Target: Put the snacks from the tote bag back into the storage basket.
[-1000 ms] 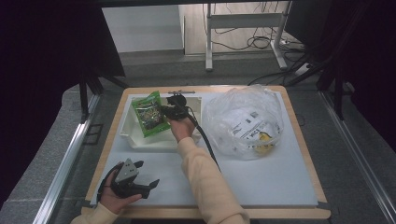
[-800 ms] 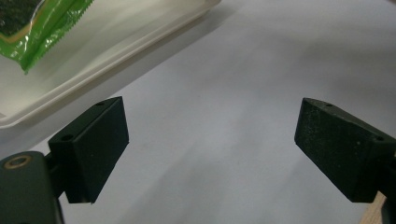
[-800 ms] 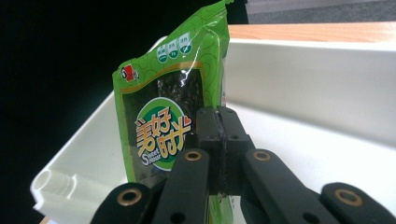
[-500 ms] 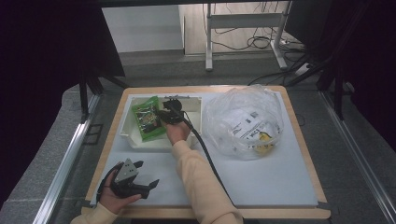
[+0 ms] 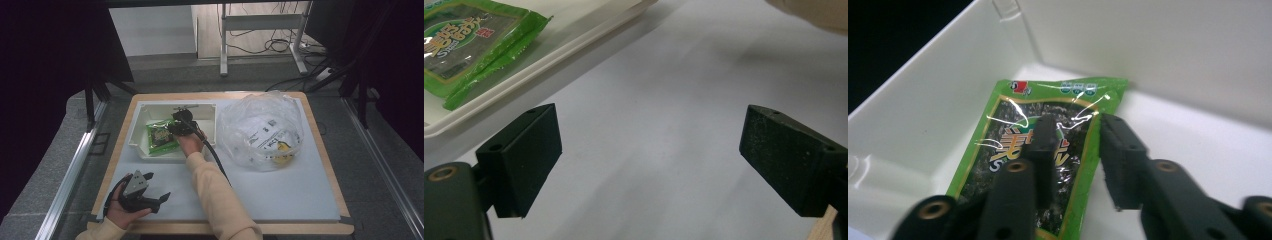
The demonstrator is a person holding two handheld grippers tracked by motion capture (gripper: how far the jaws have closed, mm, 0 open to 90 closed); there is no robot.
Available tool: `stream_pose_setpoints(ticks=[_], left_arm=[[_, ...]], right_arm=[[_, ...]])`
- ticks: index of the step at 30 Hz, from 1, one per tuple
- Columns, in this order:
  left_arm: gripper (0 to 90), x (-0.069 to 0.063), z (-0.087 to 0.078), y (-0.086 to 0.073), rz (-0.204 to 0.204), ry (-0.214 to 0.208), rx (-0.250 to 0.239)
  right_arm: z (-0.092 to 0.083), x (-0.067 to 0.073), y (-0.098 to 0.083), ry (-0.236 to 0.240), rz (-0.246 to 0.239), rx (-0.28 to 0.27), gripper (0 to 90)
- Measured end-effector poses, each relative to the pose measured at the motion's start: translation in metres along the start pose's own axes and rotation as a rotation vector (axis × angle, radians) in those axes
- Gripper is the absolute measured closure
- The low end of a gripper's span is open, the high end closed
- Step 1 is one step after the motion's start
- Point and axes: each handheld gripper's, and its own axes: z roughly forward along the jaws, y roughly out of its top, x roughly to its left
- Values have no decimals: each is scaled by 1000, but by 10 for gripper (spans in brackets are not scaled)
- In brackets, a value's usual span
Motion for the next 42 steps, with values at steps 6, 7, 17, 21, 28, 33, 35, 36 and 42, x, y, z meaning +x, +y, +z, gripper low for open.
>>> stream_pose_setpoints(ticks=[6, 7, 17, 21, 28, 33, 35, 36, 42], left_arm=[[98, 0, 1, 0, 0, 2, 1], [98, 0, 1, 0, -1, 3, 2], [98, 0, 3, 0, 2, 11, 9], [98, 0, 2, -1, 2, 15, 7], [98, 0, 5, 0, 4, 23, 19], [98, 1, 8, -1, -1, 34, 21], [98, 2, 9, -1, 4, 40, 26], [98, 2, 11, -2, -1, 40, 24], [98, 5, 15, -4, -16, 50, 45]], right_arm=[[-13, -2, 7, 18, -25, -19, 520], [-16, -2, 8, 31, -23, -29, 500], [-55, 2, 17, 54, -93, -77, 449], [-84, -9, 16, 56, -119, -94, 439], [-118, -31, 7, 68, -159, -113, 428], [-147, -53, -9, 57, -185, -115, 411], [-156, -60, -15, 54, -187, -117, 401], [-164, -64, -19, 52, -195, -122, 400], [-201, -80, -46, 43, -236, -137, 388]])
